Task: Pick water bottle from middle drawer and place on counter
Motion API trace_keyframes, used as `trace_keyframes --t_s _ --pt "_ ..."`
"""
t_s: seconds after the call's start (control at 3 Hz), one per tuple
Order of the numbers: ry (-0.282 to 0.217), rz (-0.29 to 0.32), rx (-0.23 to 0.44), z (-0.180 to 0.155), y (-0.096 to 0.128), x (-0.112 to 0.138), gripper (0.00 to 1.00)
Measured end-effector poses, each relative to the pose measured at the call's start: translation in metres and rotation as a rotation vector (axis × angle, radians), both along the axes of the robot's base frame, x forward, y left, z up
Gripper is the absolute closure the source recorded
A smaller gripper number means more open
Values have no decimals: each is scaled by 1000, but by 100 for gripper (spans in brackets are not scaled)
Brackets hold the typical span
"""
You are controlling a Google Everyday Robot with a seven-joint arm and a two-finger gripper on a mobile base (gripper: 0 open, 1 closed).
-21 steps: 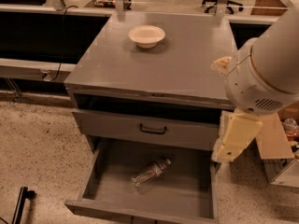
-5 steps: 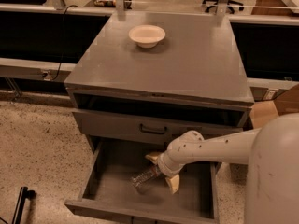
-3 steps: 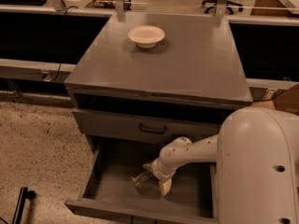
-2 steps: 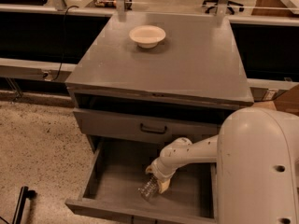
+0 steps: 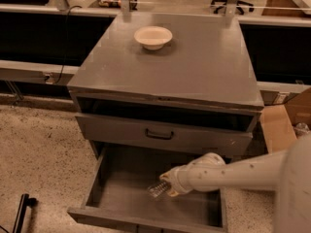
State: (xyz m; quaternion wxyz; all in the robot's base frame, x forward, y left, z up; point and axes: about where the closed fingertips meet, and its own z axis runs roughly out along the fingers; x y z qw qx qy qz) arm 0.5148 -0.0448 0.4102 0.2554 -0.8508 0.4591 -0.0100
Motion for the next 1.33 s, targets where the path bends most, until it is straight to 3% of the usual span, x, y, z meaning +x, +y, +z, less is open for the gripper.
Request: trace_keyframes --t_s 0.33,0.67,1.0,1.33 --pt "-160 -19 98 57 -21 -34 100" --pt "-331 -3 184 126 -18 -75 100" --pt "-427 92 218 176 -4 -123 100" --pt "-468 206 186 210 -8 -144 100"
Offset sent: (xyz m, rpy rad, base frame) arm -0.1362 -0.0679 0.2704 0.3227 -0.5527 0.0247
